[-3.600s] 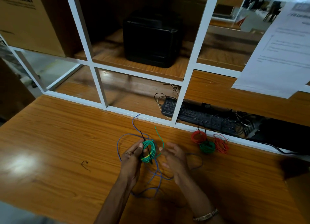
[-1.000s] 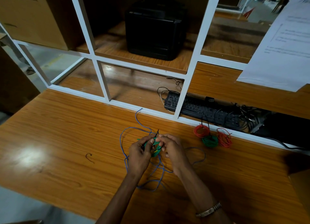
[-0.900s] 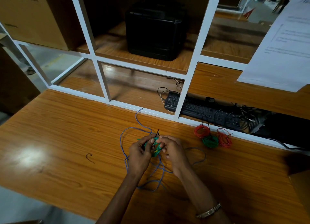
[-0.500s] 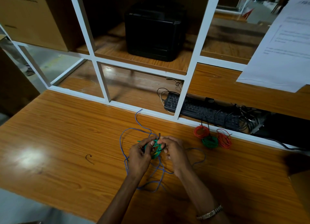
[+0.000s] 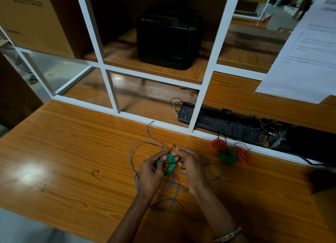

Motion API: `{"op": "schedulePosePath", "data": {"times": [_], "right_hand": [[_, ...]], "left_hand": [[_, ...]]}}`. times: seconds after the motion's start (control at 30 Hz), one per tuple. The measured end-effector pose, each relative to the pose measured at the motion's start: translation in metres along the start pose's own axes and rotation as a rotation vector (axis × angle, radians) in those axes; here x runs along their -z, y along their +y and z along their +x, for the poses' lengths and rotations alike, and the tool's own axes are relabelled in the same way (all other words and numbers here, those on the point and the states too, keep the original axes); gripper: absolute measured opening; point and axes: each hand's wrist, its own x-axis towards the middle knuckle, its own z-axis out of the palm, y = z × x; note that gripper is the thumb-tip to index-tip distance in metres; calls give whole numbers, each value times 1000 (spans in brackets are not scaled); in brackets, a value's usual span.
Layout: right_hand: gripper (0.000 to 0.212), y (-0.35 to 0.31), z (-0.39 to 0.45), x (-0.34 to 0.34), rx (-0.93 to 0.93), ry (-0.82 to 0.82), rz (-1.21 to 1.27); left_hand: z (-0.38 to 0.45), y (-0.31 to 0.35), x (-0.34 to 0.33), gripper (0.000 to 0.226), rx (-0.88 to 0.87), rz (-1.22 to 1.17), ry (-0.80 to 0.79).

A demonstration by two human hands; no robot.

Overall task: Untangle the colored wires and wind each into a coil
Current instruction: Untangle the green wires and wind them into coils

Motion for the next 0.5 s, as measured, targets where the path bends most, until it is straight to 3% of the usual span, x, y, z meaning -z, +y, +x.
{"op": "schedulePosePath", "data": {"times": [0.3, 0.5], "right_hand": [[6, 13, 4, -2, -95, -4, -130], [34, 17, 8, 5, -8, -56, -332]], "left_hand": [[-3, 4, 2, 23, 25, 12, -18], [-4, 9, 6, 29, 11, 46, -59]]}}
